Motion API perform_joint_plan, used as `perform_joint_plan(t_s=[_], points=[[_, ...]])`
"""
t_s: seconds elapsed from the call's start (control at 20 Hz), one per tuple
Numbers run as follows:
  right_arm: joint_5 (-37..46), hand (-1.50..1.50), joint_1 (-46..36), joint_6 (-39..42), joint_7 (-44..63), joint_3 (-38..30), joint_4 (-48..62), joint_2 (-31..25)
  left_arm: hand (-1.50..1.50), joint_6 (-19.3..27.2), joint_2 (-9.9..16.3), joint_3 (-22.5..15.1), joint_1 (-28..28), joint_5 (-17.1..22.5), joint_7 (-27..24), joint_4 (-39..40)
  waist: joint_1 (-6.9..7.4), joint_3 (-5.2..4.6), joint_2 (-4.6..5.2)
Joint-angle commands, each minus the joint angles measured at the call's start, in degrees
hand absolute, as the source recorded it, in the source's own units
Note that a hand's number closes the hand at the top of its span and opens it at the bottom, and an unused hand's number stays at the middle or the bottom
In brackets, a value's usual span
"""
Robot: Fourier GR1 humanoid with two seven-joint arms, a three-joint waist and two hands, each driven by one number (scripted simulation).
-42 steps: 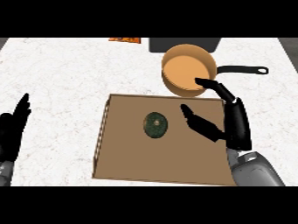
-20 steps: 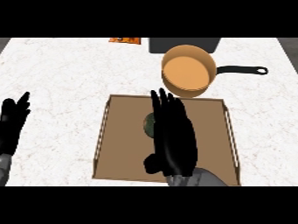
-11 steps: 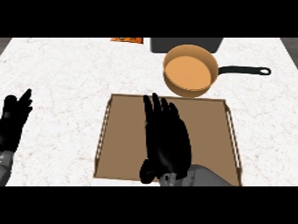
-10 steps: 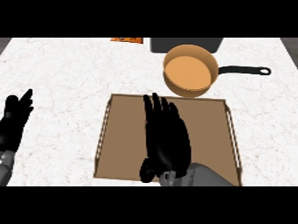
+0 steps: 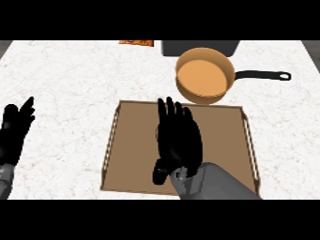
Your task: Pick the squash from the tray and place it in the pot
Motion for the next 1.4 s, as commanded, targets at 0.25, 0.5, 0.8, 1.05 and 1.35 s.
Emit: perform_joint_plan(t_s=[0.25, 0.5, 0.8, 1.05, 1.35], points=[[-2.98, -1.5, -6.31, -7.63, 7.76, 2.62, 11.63, 1.04, 0.0, -2.7, 0.06, 1.7, -0.06, -1.08, -0.33, 0.29, 0.74, 0.02, 0.14], [0.68, -1.5, -3.38, -3.07, 6.15, 1.63, 10.12, 1.04, 0.0, -2.09, -3.15, 2.64, -0.52, -2.04, -2.29, 2.96, -0.24, 0.01, 0.04], [-1.45, -1.5, -2.22, -5.55, 2.41, -0.96, 16.61, 1.04, 0.0, -4.09, -2.28, 3.96, -0.67, -2.1, -1.43, 2.78, -0.28, 0.03, 0.11], [-3.61, -1.5, -5.63, -7.93, 0.47, -0.63, 21.89, 1.05, 0.0, -4.0, -2.86, 4.04, -2.24, -4.08, 2.65, 0.08, 0.08, 0.05, 0.16], [-5.11, -1.5, -2.94, -12.29, 1.72, 2.21, 22.37, 1.05, 0.0, -4.36, -3.93, 5.16, 0.43, -5.3, 0.97, -0.55, 0.12, 0.05, 0.11]])
